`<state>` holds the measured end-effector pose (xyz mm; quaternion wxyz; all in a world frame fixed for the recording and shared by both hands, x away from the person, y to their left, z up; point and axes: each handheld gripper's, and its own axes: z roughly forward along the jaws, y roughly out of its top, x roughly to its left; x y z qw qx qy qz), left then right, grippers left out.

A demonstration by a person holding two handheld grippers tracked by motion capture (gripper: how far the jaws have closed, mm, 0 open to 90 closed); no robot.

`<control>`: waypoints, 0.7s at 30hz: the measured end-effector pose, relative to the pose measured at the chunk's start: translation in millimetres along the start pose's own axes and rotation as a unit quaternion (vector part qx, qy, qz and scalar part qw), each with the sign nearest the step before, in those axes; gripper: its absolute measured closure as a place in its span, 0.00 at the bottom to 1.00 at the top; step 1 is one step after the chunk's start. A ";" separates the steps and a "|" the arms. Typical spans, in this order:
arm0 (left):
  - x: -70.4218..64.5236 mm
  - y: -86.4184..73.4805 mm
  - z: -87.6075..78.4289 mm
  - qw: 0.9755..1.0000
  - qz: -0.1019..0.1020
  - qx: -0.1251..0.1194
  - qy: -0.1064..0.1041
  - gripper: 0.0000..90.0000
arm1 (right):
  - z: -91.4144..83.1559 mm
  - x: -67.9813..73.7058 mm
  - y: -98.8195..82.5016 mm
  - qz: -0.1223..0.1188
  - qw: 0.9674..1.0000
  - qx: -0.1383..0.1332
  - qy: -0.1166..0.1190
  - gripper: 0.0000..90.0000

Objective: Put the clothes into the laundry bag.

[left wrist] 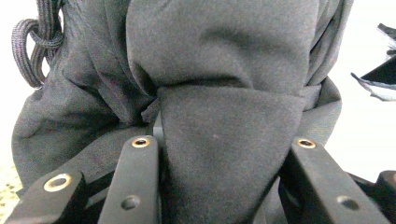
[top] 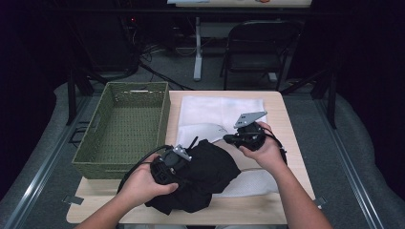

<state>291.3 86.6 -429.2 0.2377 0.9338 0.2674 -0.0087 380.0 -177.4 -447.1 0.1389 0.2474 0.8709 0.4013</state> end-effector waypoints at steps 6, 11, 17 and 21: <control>-5.0 4.4 7.7 1.000 0.011 0.004 -0.005 0.69 | 1.3 1.7 1.8 -0.001 1.000 -0.002 -0.001 1.00; -9.0 7.8 13.2 1.000 0.021 0.007 -0.009 0.69 | 2.6 2.4 2.8 -0.003 1.000 -0.002 0.002 1.00; -11.1 11.8 20.9 1.000 0.024 0.007 -0.013 0.69 | 3.1 2.6 3.6 -0.003 1.000 -0.004 0.001 1.00; -12.7 14.2 26.4 1.000 0.026 0.010 -0.015 0.69 | 3.3 2.8 3.8 -0.003 1.000 -0.005 0.001 1.00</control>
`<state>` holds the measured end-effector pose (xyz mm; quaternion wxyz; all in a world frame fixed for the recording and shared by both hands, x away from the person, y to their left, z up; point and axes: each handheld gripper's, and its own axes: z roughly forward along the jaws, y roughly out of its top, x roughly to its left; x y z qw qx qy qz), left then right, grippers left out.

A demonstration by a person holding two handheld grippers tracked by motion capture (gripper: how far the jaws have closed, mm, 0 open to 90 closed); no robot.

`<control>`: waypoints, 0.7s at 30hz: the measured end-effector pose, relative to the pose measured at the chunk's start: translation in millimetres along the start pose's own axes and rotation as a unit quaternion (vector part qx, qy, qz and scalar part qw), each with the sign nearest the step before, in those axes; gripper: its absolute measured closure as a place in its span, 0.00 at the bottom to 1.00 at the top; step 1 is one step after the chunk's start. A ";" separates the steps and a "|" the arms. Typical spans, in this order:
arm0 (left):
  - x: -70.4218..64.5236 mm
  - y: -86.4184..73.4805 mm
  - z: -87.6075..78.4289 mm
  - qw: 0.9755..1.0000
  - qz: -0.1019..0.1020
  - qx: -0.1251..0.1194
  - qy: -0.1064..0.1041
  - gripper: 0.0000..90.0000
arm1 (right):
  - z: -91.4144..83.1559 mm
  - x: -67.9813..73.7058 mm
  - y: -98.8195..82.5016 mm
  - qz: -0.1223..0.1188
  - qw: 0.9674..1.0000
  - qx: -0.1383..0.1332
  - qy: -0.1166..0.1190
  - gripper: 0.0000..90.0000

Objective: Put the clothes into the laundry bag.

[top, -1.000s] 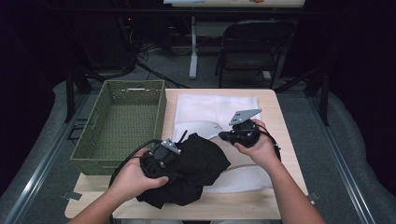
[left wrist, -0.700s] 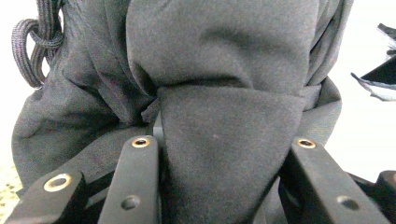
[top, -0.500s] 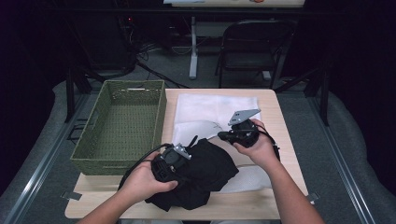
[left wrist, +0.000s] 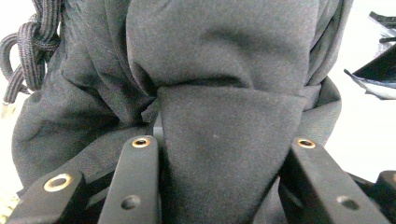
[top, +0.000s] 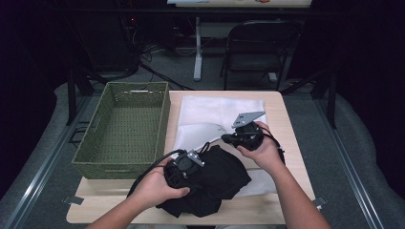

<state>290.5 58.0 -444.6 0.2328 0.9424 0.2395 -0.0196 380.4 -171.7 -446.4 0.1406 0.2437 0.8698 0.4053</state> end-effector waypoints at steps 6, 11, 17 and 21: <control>0.7 4.4 8.9 1.000 0.001 0.001 -0.004 0.69 | -0.6 0.9 0.2 0.001 1.000 -0.004 0.000 1.00; 0.8 6.0 16.0 1.000 0.003 0.006 -0.006 0.69 | -1.0 1.5 0.0 0.000 1.000 -0.005 0.000 1.00; -2.4 7.7 21.3 1.000 0.006 0.007 -0.013 0.69 | -1.2 0.6 -0.3 -0.001 1.000 -0.007 0.000 1.00; -3.9 9.0 24.6 1.000 0.009 0.009 -0.016 0.69 | -1.9 0.9 -0.2 0.000 1.000 -0.009 0.000 1.00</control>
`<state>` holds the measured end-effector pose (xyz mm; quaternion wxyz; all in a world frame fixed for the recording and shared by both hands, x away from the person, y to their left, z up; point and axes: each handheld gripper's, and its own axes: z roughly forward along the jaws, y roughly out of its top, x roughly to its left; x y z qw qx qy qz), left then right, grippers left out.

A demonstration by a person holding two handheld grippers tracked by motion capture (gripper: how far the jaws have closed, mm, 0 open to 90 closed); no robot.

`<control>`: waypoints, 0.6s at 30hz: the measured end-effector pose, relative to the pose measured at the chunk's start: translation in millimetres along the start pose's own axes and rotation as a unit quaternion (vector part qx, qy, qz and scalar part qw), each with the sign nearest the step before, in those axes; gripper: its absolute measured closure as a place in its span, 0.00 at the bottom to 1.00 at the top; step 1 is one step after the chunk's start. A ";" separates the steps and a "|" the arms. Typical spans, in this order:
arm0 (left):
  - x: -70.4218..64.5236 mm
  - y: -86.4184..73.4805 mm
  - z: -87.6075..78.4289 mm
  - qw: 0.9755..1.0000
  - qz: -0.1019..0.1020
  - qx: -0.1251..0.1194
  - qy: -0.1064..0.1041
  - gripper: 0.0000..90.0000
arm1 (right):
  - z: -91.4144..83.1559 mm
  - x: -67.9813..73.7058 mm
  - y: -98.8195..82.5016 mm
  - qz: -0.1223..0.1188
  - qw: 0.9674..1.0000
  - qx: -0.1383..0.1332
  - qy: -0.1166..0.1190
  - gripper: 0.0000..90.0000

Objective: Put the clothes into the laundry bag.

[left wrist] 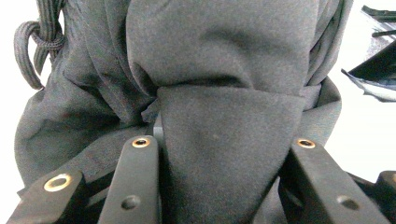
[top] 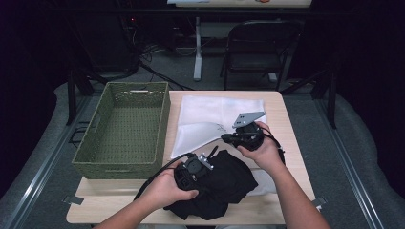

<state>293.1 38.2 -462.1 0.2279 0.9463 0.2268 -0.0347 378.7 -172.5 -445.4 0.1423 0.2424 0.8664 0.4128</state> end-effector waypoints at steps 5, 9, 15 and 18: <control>4.9 0.1 3.4 1.000 -0.008 0.001 0.006 0.69 | -0.4 1.4 0.1 -0.003 1.000 0.000 0.001 1.00; 9.4 0.5 4.9 1.000 -0.018 0.000 0.007 0.69 | -0.6 2.3 0.2 -0.004 1.000 0.000 0.001 1.00; 19.8 1.8 9.1 0.999 -0.036 -0.005 0.011 0.69 | -1.5 3.6 0.3 -0.007 1.000 0.000 0.002 1.00; 23.7 3.0 11.5 0.999 -0.043 -0.004 0.012 0.69 | -2.0 4.0 0.2 -0.008 1.000 -0.001 0.002 1.00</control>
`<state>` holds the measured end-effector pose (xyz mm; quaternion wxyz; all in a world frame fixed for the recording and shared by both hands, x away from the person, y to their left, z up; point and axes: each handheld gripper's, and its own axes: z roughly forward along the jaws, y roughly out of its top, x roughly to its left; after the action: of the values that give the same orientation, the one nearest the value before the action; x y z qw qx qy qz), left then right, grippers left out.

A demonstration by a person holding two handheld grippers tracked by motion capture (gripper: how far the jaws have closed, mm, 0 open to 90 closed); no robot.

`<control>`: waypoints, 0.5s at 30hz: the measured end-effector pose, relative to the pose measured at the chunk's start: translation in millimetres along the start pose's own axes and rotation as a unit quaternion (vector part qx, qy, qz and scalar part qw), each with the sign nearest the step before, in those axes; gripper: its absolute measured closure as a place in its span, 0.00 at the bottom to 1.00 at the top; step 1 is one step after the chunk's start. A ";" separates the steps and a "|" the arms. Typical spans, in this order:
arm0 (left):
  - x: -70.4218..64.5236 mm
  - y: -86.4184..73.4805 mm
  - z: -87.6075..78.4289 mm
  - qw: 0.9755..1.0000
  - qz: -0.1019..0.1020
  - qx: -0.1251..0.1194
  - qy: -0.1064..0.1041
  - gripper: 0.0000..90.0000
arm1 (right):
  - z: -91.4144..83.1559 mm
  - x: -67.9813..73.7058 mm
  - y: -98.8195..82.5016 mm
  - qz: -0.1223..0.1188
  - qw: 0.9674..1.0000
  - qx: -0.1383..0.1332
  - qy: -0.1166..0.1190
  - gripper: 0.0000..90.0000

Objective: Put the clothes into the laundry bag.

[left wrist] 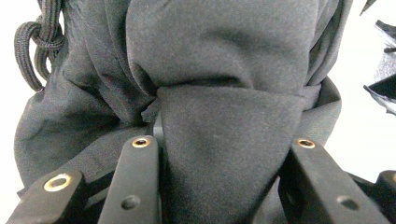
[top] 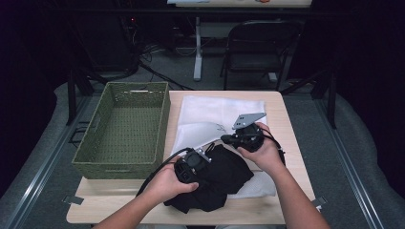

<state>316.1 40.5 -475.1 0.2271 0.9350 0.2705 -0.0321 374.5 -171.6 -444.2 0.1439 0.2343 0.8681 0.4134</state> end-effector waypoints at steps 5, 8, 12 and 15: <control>5.5 2.8 5.7 1.000 -0.009 0.002 0.003 0.69 | -0.5 1.0 -0.3 -0.001 1.000 -0.001 0.000 1.00; 8.0 4.0 8.1 1.000 -0.016 -0.001 0.004 0.69 | -0.1 1.4 -1.2 0.000 1.000 -0.001 0.001 1.00; 11.1 5.1 11.2 1.000 -0.027 -0.004 0.004 0.69 | -0.3 1.6 -1.9 -0.001 1.000 0.000 0.002 1.00; 13.6 6.3 13.2 0.999 -0.032 -0.003 0.007 0.69 | -0.3 1.8 -2.0 -0.002 1.000 0.000 0.002 1.00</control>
<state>331.8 36.6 -486.9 0.2272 0.9254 0.3018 -0.0315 372.3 -171.9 -445.6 0.1431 0.2321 0.8686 0.4138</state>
